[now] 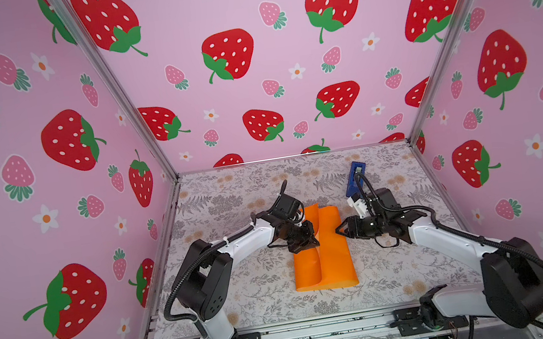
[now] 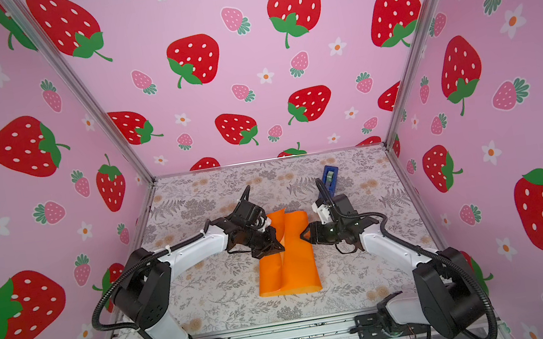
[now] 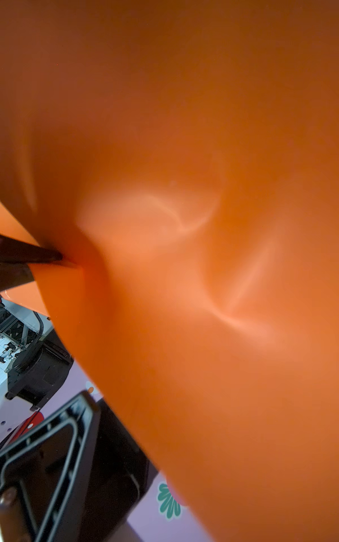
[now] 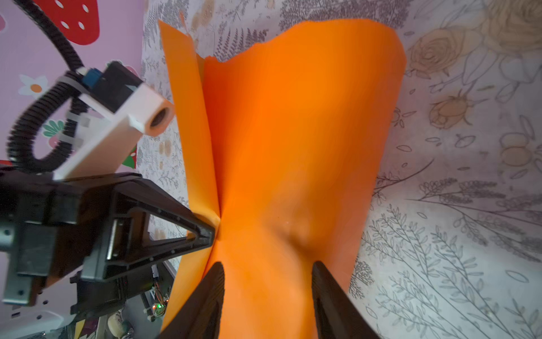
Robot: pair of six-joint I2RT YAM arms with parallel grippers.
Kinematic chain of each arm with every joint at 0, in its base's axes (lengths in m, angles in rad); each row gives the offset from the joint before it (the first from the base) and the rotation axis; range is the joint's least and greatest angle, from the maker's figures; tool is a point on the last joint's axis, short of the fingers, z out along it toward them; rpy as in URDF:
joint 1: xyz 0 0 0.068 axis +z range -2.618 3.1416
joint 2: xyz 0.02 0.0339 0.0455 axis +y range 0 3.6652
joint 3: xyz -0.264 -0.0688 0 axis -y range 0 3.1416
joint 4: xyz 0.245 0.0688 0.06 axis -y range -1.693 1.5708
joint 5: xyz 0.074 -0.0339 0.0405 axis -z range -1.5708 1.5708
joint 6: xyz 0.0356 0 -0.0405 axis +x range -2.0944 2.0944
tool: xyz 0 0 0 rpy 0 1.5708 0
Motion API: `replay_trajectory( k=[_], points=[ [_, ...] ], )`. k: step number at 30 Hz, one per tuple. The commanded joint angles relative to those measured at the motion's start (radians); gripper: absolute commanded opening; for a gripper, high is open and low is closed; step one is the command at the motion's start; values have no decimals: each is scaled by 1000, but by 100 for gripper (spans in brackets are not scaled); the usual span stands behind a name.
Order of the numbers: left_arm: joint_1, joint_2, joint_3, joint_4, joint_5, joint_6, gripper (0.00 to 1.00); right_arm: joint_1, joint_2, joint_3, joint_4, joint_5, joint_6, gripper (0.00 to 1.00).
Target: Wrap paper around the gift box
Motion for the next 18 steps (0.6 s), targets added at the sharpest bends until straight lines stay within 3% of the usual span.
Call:
replay_trajectory(
  k=[1, 18],
  points=[
    [-5, 44, 1, -90, -51, -1, 0, 1, 21, -28, -28, -3, -34, 51],
    [-18, 1, 94, -136, -52, -7, 0, 1, 90, -70, 19, -35, -33, 43]
  ],
)
